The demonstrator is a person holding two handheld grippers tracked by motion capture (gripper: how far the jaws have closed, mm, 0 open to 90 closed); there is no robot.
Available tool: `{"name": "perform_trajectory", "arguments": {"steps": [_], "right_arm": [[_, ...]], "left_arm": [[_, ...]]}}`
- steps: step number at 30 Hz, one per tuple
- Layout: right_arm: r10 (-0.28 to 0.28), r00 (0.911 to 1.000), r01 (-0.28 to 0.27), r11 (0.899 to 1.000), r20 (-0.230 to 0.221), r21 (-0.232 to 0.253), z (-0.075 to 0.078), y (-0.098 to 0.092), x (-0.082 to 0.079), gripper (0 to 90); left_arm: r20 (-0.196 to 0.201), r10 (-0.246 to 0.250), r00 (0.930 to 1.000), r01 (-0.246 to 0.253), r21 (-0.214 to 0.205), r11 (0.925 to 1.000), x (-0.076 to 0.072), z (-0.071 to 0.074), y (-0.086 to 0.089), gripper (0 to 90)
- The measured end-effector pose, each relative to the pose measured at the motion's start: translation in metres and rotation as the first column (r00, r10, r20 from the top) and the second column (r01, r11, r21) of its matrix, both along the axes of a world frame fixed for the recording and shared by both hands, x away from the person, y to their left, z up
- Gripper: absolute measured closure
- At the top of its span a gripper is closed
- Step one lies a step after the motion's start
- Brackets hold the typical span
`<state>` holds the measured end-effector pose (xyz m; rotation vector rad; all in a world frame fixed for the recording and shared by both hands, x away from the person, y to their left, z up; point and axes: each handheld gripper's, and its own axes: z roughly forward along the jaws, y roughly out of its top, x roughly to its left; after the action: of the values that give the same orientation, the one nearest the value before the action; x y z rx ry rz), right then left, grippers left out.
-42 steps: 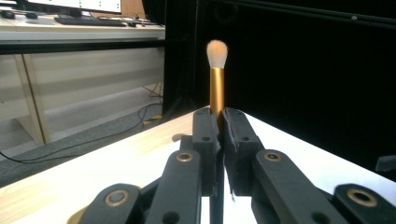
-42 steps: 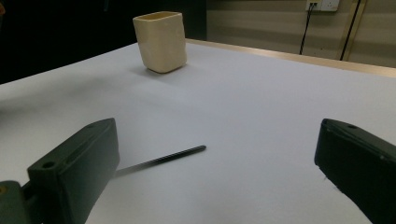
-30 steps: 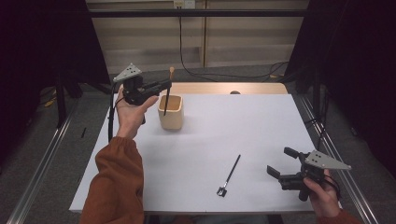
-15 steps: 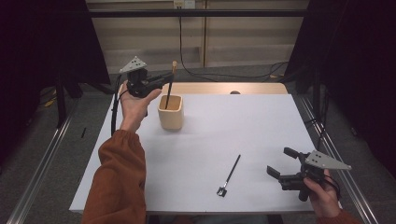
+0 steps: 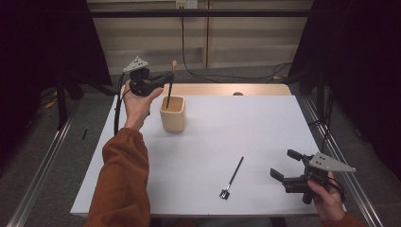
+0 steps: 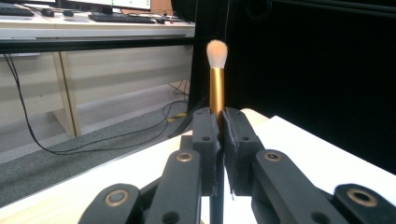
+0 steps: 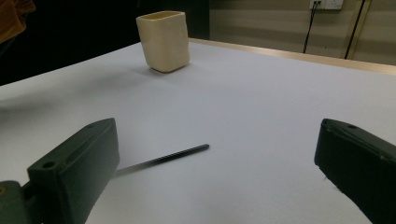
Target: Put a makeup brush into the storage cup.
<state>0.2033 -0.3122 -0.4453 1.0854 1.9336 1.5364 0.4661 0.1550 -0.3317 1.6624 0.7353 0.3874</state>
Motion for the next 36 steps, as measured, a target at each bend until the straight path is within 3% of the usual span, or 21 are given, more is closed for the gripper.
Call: {"name": "perform_trajectory", "arguments": {"steps": [7, 16, 29, 36], "right_arm": [[-0.001, 1.0000, 0.001, 1.000, -0.001, 0.000, 0.000, 0.000, 0.000, 0.0], [0.000, 1.0000, 0.000, 1.000, -0.004, 0.003, -0.001, -0.001, 0.000, 0.0], [-0.004, 1.0000, 0.004, 1.000, -0.009, 0.005, -0.001, -0.002, -0.001, 0.0], [-0.006, 0.9999, 0.006, 1.000, -0.009, 0.006, -0.001, -0.002, -0.001, 0.0]], "left_arm": [[0.009, 0.002, 1.0000, -0.003, 0.014, 0.9999, 0.005, -0.007, -0.006, 84.2], [-0.009, 0.018, 0.9998, -0.018, 0.024, 0.9996, 0.014, -0.016, -0.002, 84.1], [-0.010, 0.006, 0.9999, -0.005, 0.052, 0.9987, 0.014, -0.032, -0.008, 84.1], [-0.021, 0.010, 0.9997, -0.008, 0.065, 0.9978, 0.013, -0.048, -0.007, 84.1]]}}
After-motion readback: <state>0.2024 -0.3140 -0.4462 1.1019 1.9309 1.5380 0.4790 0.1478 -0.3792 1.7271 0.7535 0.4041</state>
